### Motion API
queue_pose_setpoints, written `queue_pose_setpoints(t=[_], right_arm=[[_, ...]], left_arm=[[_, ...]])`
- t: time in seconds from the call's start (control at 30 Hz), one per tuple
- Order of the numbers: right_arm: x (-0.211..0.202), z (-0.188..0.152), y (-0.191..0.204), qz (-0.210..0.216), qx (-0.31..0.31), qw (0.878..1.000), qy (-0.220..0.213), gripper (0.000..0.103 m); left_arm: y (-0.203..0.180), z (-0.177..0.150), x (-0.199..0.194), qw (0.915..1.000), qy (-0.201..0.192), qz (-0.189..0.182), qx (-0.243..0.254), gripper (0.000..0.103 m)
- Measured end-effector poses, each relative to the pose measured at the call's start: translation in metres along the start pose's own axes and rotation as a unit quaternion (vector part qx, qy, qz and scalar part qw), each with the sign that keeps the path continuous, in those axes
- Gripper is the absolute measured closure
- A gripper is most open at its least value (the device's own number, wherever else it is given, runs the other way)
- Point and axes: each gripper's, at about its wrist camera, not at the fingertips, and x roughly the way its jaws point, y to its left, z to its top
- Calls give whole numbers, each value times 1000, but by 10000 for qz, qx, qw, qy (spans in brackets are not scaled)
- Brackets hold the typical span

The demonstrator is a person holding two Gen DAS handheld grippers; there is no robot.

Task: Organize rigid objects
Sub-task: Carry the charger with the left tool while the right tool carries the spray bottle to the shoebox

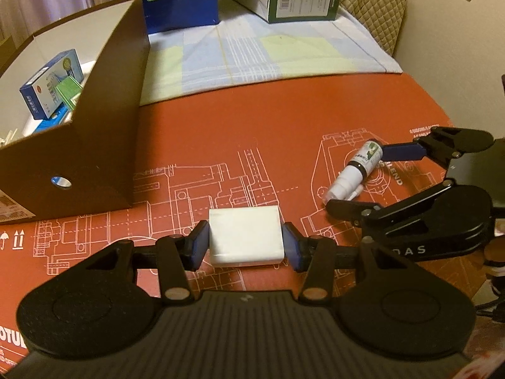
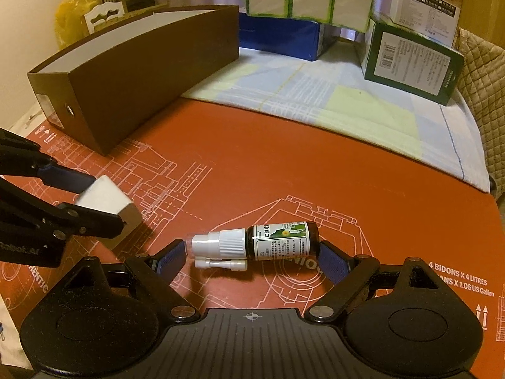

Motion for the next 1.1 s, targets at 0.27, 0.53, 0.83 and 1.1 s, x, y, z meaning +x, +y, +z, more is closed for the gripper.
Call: queue_pose_setpoints(t=[0.27, 0.53, 0.83, 1.1], right_arm=[[-5, 7, 5, -59, 22, 9999, -97, 17], [-15, 22, 12, -46, 19, 9996, -295, 17], [-31, 47, 27, 70, -48, 9981, -608, 17], [-37, 70, 46, 175, -148, 9963, -827, 17]], left_arm=[[6, 3, -17, 9998, -216, -27, -40, 58], [15, 9, -32, 9990, -427, -16, -121, 58], [29, 18, -60, 9968, -774, -11, -183, 58], [54, 27, -80, 9942, -1034, 82, -290, 58]])
